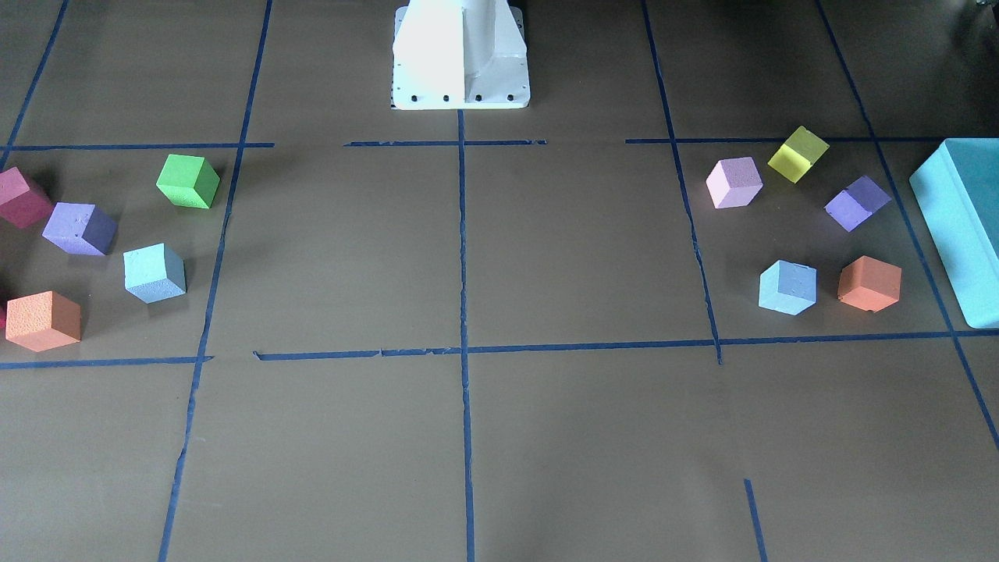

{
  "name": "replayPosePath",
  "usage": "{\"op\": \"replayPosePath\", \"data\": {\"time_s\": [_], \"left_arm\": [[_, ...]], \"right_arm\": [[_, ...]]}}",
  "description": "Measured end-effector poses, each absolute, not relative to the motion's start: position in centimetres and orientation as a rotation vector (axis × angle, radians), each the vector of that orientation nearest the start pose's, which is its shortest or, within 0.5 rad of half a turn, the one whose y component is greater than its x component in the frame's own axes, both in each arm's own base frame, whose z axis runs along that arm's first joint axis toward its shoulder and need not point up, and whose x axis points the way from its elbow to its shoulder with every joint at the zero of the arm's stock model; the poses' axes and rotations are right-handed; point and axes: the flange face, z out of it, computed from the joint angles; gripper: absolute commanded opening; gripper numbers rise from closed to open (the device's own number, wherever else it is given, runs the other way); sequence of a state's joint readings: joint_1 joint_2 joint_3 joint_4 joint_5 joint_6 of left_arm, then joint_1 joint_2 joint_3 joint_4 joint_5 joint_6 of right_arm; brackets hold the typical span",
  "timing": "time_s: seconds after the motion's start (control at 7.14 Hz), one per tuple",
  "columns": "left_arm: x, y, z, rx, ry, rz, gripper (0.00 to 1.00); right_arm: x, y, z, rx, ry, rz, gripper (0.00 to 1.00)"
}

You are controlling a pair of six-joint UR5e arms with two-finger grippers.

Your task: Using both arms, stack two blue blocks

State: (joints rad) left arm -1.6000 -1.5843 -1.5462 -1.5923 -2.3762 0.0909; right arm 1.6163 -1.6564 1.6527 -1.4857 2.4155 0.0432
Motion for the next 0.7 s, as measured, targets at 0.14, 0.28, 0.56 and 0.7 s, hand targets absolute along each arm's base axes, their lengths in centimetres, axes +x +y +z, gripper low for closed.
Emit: {"op": "replayPosePath", "data": {"time_s": [0.14, 0.28, 0.56, 0.7], "left_arm": [[-7.6, -49.7, 65.9, 0.059, 0.804, 0.063, 1.0], [-7.6, -49.7, 65.8, 0.06, 0.805, 0.063, 1.0], [-7.6, -49.8, 65.6, 0.064, 0.806, 0.064, 1.0], [-7.6, -49.8, 65.5, 0.066, 0.806, 0.064, 1.0]], "right_arm": [[7.5, -46.3, 63.5, 0.094, -0.845, 0.03, 1.0], [6.3, -47.2, 61.4, 0.116, -0.847, 0.003, 1.0], [2.8, -50.7, 53.9, 0.172, -0.864, -0.011, 1.0], [0.5, -51.8, 51.5, 0.175, -0.88, -0.03, 1.0]]}}
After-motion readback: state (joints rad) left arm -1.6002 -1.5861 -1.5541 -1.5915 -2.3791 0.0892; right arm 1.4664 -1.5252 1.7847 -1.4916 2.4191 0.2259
